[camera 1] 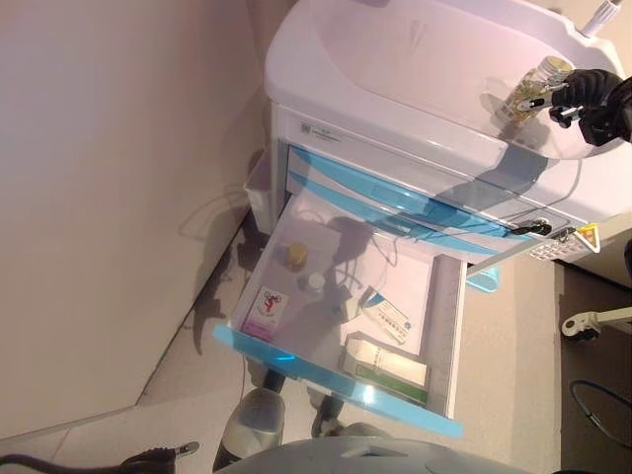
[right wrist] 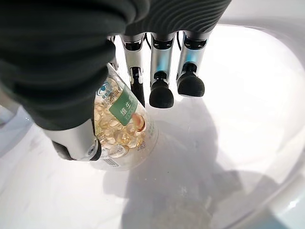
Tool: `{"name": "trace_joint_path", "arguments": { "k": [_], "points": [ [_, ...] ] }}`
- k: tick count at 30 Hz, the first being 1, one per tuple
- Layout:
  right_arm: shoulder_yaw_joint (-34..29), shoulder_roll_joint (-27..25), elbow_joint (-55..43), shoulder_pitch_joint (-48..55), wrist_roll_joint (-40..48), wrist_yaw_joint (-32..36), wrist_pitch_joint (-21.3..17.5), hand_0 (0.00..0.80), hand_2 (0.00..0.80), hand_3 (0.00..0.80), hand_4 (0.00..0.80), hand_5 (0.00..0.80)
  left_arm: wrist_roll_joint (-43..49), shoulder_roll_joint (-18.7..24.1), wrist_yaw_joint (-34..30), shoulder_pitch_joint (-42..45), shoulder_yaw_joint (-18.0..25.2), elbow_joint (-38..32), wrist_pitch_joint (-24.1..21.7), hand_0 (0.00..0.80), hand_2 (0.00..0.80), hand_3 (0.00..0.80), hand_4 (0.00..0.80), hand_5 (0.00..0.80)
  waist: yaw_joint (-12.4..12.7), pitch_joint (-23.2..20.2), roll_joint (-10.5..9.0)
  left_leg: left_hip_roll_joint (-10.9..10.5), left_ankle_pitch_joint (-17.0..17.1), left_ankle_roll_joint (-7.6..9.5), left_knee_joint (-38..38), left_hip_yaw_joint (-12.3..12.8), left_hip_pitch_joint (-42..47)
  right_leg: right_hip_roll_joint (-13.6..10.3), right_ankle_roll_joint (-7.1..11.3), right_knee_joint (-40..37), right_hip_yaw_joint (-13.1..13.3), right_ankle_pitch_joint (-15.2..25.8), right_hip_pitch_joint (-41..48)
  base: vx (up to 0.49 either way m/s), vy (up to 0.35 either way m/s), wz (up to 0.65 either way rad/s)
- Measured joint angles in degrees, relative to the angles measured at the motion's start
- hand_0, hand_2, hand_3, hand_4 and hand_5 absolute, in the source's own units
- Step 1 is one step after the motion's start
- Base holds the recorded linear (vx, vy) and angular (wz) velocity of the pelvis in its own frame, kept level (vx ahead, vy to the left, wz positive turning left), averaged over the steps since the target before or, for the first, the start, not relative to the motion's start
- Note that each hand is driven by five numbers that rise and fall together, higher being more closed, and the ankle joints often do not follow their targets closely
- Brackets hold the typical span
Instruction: Open the drawer and pick up the medicine
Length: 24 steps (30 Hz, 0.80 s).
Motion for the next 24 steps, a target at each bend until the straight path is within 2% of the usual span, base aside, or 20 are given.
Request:
{"name": "trace_joint_path", "arguments": {
  "k": [13,24],
  "points": [
    [2.0,-0.4,-1.4,-1.9,-2.4,-1.1,-2.7,0.8,0.8,0.8,0.8,0.8,-0.7,0.3,-0.2,-1.0,-1.0,-0.4,0.0,0.0,0.0,0.0,0.0,0.0,-0.1,1.6,0.03,0.0,0.0,-0.01,0.1,-0.1,-0.1,0.0,0.02,0.0,0.1,0.0,-0.1,-0.007,0.003,0.0],
    [0.0,-0.5,-4.9,1.1,-2.5,-5.6,-5.7,0.8,0.8,0.8,0.8,0.8,-0.9,0.3,-0.6,-1.3,-1.0,-0.5,0.0,0.0,0.0,0.0,0.0,0.0,-0.3,1.9,0.51,0.0,0.0,-0.01,0.2,0.1,-0.1,0.0,0.02,0.1,0.4,0.0,-0.3,-0.003,0.0,0.0]
  ]
}}
